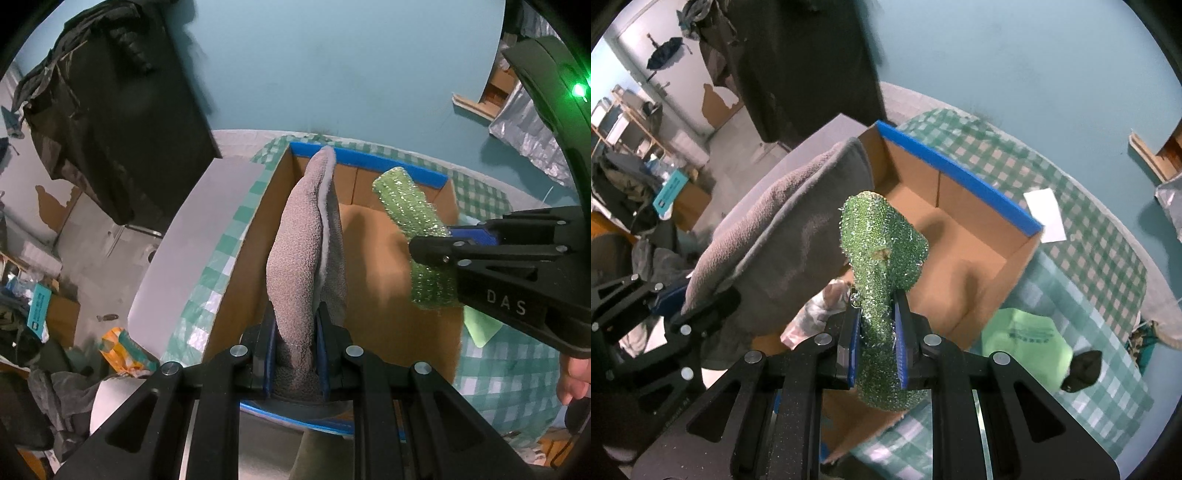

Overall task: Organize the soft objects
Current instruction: 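Open both grippers to drop the mitten and scrubber into the box, then move both tools back over the light-green cloth and black cap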

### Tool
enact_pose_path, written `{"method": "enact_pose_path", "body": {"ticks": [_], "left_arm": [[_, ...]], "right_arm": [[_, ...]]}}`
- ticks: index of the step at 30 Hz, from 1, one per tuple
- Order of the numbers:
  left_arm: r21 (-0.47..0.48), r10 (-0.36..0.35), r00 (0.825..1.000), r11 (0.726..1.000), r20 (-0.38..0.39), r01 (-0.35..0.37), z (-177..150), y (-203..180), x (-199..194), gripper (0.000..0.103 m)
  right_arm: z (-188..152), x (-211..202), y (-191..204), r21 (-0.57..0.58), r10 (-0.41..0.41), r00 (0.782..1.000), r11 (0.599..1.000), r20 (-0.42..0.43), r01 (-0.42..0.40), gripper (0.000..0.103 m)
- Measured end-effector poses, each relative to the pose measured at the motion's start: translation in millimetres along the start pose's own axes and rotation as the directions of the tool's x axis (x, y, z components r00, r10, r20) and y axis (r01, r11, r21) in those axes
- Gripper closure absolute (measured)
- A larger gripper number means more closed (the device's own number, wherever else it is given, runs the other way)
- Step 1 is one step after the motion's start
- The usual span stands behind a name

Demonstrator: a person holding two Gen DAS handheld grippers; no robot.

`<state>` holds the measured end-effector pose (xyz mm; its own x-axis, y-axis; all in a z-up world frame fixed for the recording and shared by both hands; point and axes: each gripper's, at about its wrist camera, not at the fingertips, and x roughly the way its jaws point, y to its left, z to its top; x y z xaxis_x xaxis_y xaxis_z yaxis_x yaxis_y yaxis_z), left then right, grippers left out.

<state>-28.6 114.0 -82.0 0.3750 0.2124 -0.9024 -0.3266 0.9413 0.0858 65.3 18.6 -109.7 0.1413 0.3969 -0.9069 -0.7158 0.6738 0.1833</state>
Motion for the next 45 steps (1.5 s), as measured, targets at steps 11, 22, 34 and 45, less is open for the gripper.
{"method": "enact_pose_path", "body": {"ticks": [11,22,34,45], "left_arm": [[-0.027,0.051,0.997,0.998,-0.053,-0.052,-3.3,-8.6,21.4,0.07],[-0.026,0.085,0.996,0.996,-0.027,-0.086,-5.3,-7.9,13.4,0.038],[0.007,0.044,0.999,0.999,-0.02,-0.044,-2.9,-29.6,1.6,0.038],[0.076,0.0,1.0,0.997,-0.002,0.0,-0.7,-66.1,-9.8,0.038]], "right_arm": [[4.0,27.6,2.8,0.029,0.029,0.998,0.999,-0.048,-0.028,0.08],[3.5,19.8,-3.8,0.072,0.009,1.0,0.997,-0.027,-0.007,0.044],[-11.1,-2.9,-26.5,0.12,-0.006,1.0,0.993,0.001,0.006,0.042],[-39.2,-22.1,-64.0,0.212,-0.04,0.999,0.977,0.011,0.037,0.042]]}}
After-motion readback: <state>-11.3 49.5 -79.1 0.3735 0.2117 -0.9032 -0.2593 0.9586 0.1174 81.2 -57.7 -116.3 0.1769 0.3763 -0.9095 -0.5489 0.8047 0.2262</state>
